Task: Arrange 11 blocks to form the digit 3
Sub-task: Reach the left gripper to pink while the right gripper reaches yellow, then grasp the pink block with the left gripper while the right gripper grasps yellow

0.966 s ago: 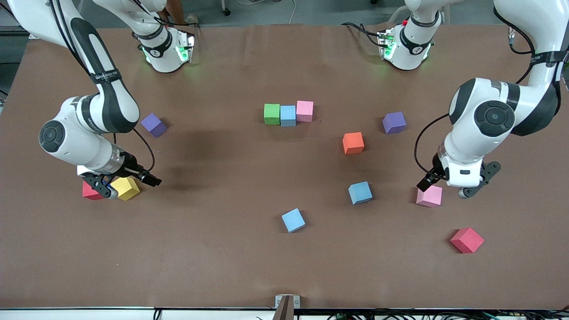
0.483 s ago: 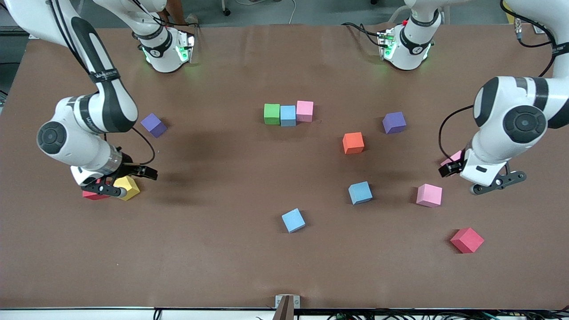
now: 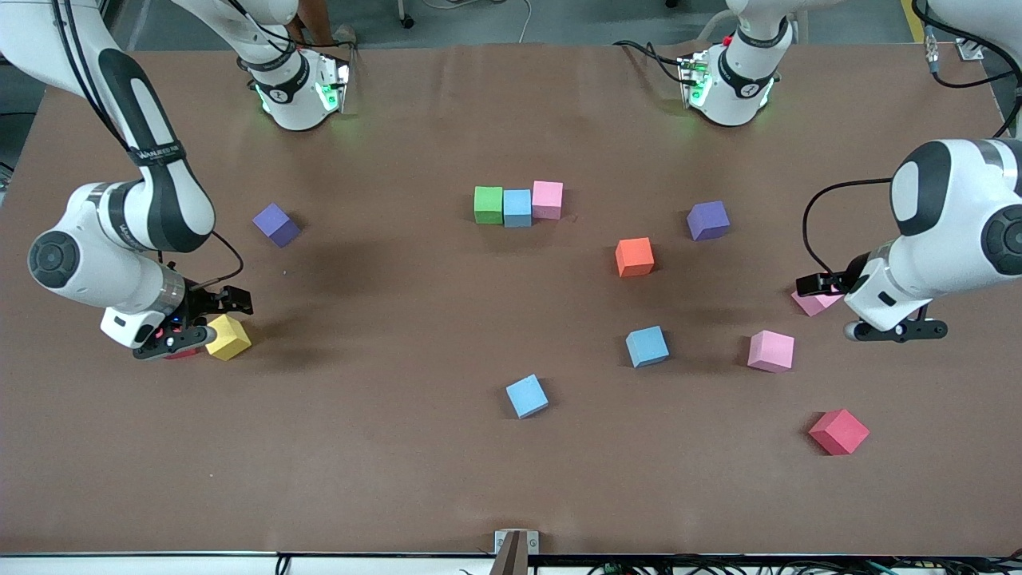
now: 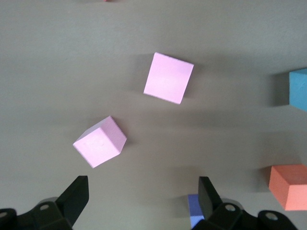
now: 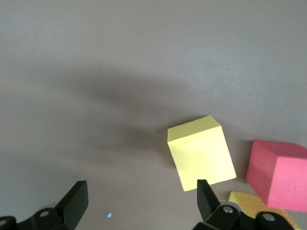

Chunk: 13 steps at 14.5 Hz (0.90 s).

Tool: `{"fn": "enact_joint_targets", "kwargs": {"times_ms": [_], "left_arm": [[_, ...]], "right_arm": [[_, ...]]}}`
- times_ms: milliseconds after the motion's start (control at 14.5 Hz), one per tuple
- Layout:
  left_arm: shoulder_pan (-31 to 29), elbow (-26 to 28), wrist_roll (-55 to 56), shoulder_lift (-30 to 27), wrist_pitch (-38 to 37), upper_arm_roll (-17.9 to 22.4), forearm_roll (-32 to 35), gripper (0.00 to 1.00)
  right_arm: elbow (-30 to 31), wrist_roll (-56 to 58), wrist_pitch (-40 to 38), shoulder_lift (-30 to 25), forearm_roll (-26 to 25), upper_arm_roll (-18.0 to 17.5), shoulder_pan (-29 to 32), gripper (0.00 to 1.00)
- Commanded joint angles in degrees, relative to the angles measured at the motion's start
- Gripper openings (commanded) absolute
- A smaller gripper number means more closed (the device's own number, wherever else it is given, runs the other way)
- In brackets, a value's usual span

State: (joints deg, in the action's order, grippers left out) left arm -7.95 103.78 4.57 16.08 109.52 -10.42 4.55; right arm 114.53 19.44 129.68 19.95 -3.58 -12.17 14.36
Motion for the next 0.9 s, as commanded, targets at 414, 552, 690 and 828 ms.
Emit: {"fn": "enact_joint_targets", "kwargs": {"times_ms": [414,552,690,828], "left_arm": [[0.57,-2.00,-0.62,15.73,20.90,-0.04,6.17,1.00],[0.57,-2.00,-0.71,16.96,22.93,-0.04,6.26,1.00],[0.57,-1.65,-0.71,17.49,23.81,-0.04,6.26,1.00],[0.48,-1.04,-0.71,18.37,25.65,0.04,6.52,1.00]], "right_arm": [[-5.63,11.58,3.30,6.76,-6.09,-0.66,2.96,1.00],[-5.72,11.67,4.35,7.38,-6.18,-0.66,2.96,1.00],[-5.72,11.67,5.23,8.09,-6.70,-0.66,2.78,1.00],[-5.72,12.20,5.32,8.44,-8.28,-0.66,2.96,1.00]]}}
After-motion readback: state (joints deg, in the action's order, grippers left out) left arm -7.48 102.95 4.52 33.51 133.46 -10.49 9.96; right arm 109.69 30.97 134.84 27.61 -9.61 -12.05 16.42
